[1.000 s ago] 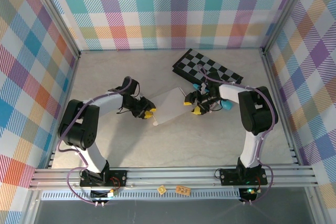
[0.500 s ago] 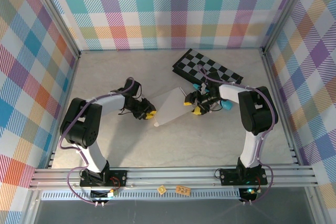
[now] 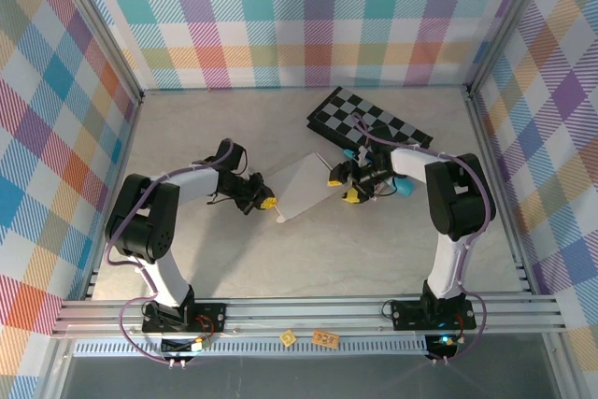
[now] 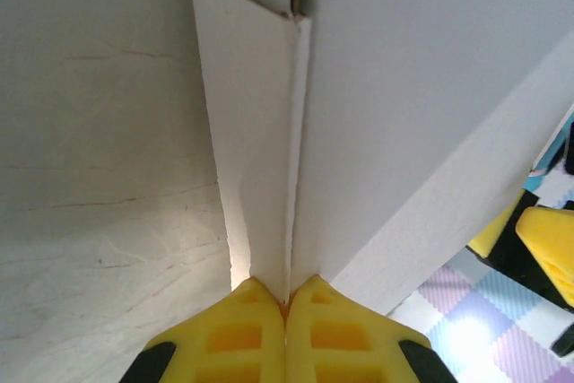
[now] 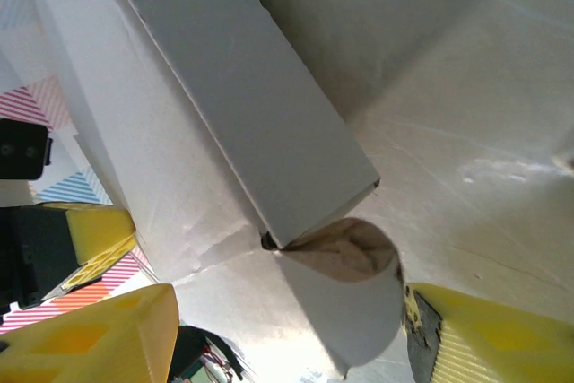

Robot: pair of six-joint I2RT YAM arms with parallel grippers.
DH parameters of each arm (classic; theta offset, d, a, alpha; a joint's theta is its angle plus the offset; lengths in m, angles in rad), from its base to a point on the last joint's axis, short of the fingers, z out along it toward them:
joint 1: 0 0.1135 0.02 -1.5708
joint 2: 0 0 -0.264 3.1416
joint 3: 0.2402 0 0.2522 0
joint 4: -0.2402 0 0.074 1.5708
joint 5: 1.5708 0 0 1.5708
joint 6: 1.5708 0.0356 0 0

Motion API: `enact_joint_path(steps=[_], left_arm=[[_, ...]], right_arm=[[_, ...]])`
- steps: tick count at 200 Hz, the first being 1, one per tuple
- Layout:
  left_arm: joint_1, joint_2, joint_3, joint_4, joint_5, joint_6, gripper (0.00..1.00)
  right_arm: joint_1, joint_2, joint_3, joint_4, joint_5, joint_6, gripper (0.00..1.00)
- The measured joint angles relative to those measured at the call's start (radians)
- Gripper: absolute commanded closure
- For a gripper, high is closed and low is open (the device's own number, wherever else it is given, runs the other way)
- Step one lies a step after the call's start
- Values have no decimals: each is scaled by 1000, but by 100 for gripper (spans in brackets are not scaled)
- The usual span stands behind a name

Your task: Fold the paper box

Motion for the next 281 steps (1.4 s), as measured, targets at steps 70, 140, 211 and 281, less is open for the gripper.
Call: enact_joint_path(steps=[70,140,211,281], left_arm=[[33,0,0,63,107,-87,100],[35,0,-1,108,134,-124,100],[43,-2,-2,108,134,-137,74],[8,-224,285,-156,-122,196,62]], right_arm=[[2,3,-7,180,-52,160,34],[51,37,-86,485,-46,359,46],[80,1,-151,642,85,524,69],[111,-155,-43,277,299,640,69]])
